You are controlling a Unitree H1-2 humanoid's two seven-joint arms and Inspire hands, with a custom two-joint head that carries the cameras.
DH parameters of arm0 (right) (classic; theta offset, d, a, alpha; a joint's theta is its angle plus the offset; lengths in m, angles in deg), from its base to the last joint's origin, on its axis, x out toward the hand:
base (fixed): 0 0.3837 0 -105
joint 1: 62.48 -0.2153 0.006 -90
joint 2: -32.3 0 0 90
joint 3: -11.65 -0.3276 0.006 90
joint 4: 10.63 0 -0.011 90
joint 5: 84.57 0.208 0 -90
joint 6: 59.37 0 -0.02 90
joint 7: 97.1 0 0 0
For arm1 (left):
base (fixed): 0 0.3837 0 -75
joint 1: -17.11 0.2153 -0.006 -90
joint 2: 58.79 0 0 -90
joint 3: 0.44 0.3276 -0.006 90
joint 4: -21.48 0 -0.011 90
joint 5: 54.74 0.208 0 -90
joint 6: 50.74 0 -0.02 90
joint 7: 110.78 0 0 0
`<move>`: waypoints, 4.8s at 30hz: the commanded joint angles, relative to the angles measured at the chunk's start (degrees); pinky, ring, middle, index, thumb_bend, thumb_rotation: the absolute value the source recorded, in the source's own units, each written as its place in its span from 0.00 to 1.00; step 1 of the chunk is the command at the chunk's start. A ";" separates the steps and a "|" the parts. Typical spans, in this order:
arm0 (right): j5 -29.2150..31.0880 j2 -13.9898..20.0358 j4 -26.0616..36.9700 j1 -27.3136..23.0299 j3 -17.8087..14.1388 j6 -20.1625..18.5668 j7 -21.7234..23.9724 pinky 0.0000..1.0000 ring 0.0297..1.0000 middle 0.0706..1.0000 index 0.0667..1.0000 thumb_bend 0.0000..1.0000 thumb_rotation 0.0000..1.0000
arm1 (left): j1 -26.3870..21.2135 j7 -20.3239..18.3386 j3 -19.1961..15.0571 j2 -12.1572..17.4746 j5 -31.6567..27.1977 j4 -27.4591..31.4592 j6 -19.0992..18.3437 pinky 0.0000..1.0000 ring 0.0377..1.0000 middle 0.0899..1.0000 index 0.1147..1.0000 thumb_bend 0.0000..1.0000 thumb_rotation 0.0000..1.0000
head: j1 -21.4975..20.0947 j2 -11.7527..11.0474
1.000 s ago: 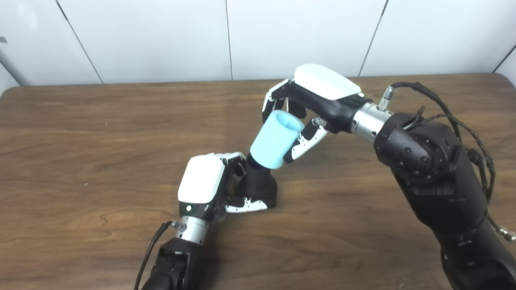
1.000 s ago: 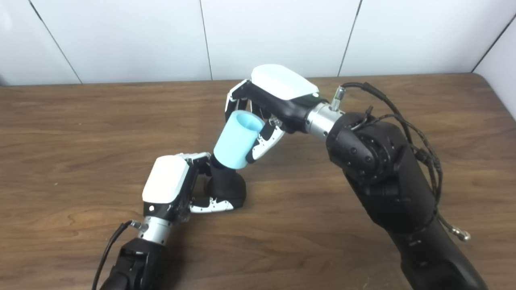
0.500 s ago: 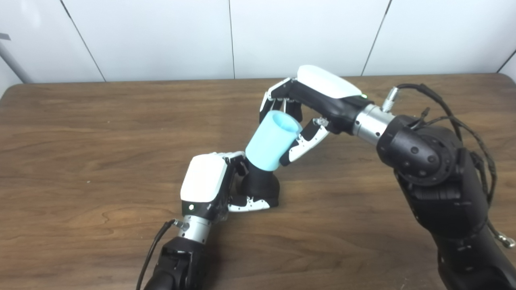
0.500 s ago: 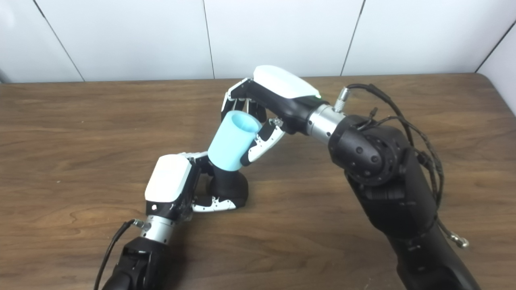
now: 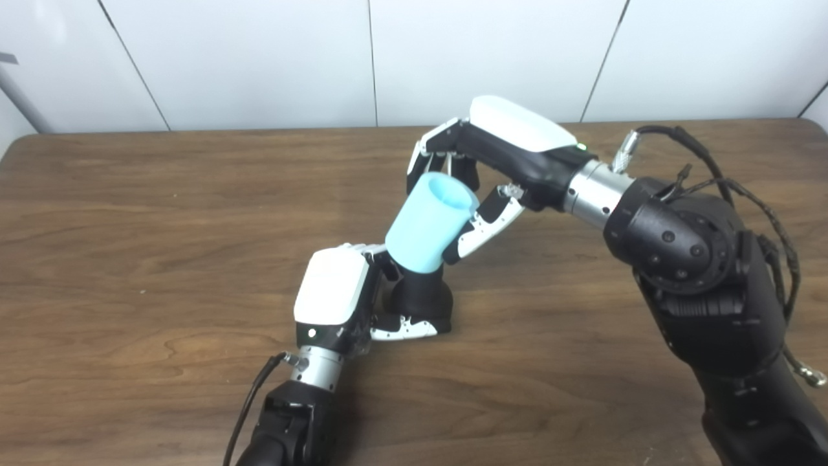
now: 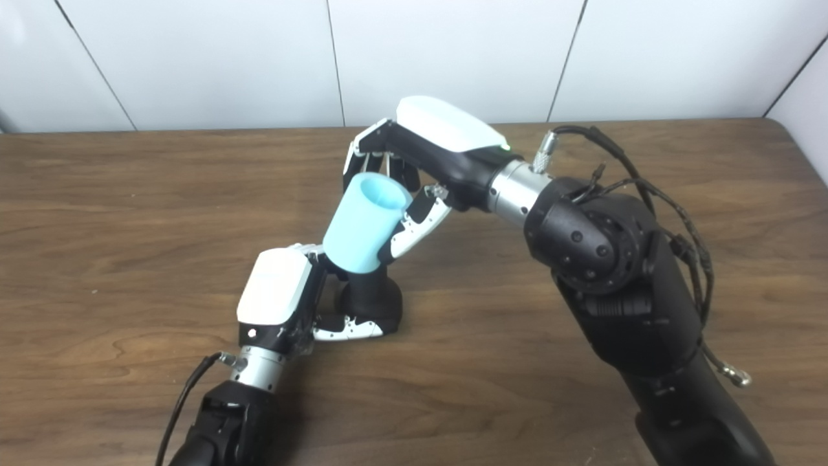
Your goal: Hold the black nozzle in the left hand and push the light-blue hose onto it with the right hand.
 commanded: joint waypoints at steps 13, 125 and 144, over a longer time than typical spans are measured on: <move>-1.05 3.87 0.94 -4.32 -1.02 1.37 -0.19 0.37 0.36 0.46 0.47 0.52 0.00 | 0.95 -2.26 0.57 0.51 0.83 -1.16 -0.78 0.61 0.53 0.44 0.42 0.53 0.00 | -0.33 0.23; -1.92 5.74 0.26 0.96 1.87 6.14 -1.52 0.35 0.36 0.48 0.45 0.51 0.00 | 1.22 -2.45 0.83 -1.08 1.86 -0.57 -1.93 0.59 0.51 0.44 0.42 0.53 0.00 | 0.05 2.15; -3.88 5.08 1.03 -1.64 4.75 7.18 0.87 0.32 0.36 0.49 0.47 0.51 0.00 | 1.07 -2.39 0.80 -1.12 1.58 -0.86 -1.83 0.61 0.52 0.45 0.41 0.53 0.00 | -0.29 2.52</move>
